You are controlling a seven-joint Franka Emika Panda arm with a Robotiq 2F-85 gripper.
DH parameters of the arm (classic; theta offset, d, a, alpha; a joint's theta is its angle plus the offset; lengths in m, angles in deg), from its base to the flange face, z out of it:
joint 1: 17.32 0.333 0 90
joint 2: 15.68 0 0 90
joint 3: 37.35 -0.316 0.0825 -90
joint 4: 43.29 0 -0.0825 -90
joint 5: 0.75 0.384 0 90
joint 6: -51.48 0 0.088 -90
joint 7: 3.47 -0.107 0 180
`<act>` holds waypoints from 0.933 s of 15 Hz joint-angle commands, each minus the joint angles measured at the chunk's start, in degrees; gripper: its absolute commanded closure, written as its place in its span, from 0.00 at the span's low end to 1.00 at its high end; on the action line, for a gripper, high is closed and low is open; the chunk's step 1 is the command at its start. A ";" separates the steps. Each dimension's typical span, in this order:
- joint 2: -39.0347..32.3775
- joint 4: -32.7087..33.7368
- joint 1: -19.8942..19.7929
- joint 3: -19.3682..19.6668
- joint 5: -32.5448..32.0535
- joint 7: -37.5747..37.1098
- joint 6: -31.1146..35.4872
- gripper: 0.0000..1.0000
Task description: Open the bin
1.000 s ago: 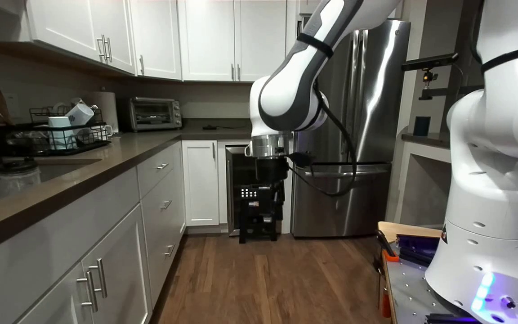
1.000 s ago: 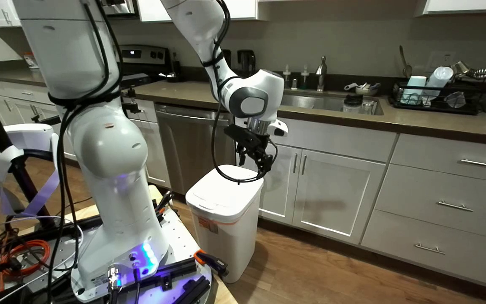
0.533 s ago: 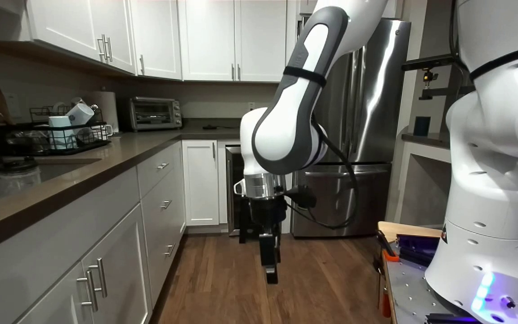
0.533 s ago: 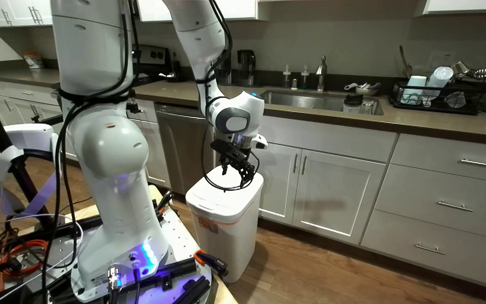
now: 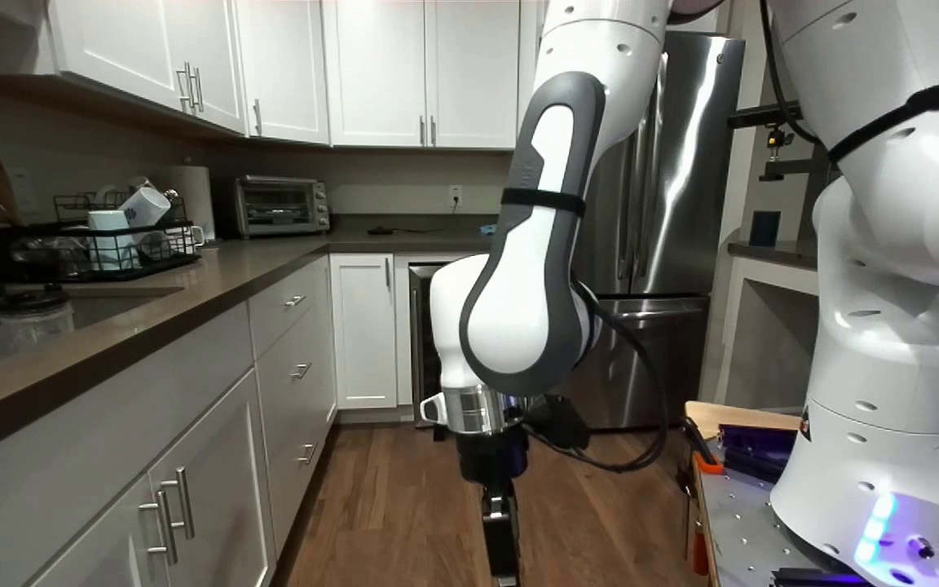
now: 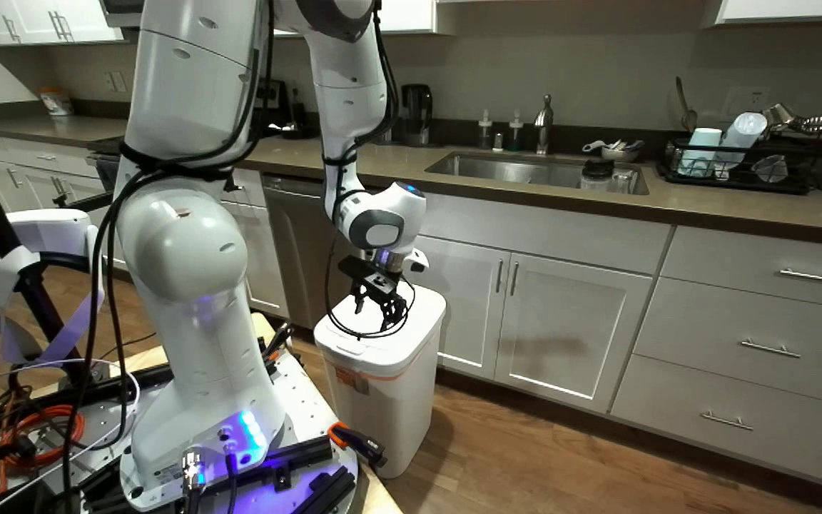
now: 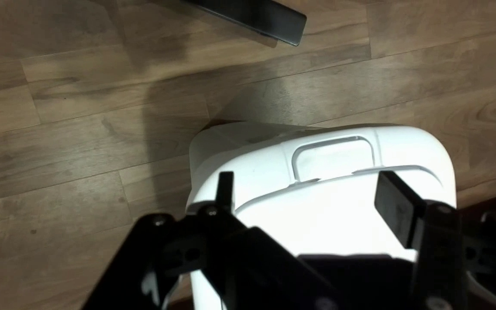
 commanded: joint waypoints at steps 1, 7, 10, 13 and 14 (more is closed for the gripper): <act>-5.49 1.15 -1.76 -2.73 -2.34 0.02 5.60 0.40; -15.76 3.88 -0.83 -3.40 -10.95 -3.44 13.05 0.72; -20.16 5.42 -0.85 -3.65 -14.59 -5.31 15.46 0.70; -22.51 7.53 0.08 -2.81 -17.40 -7.27 14.38 0.68; -22.87 8.05 0.15 -2.78 -17.90 -7.91 14.06 0.65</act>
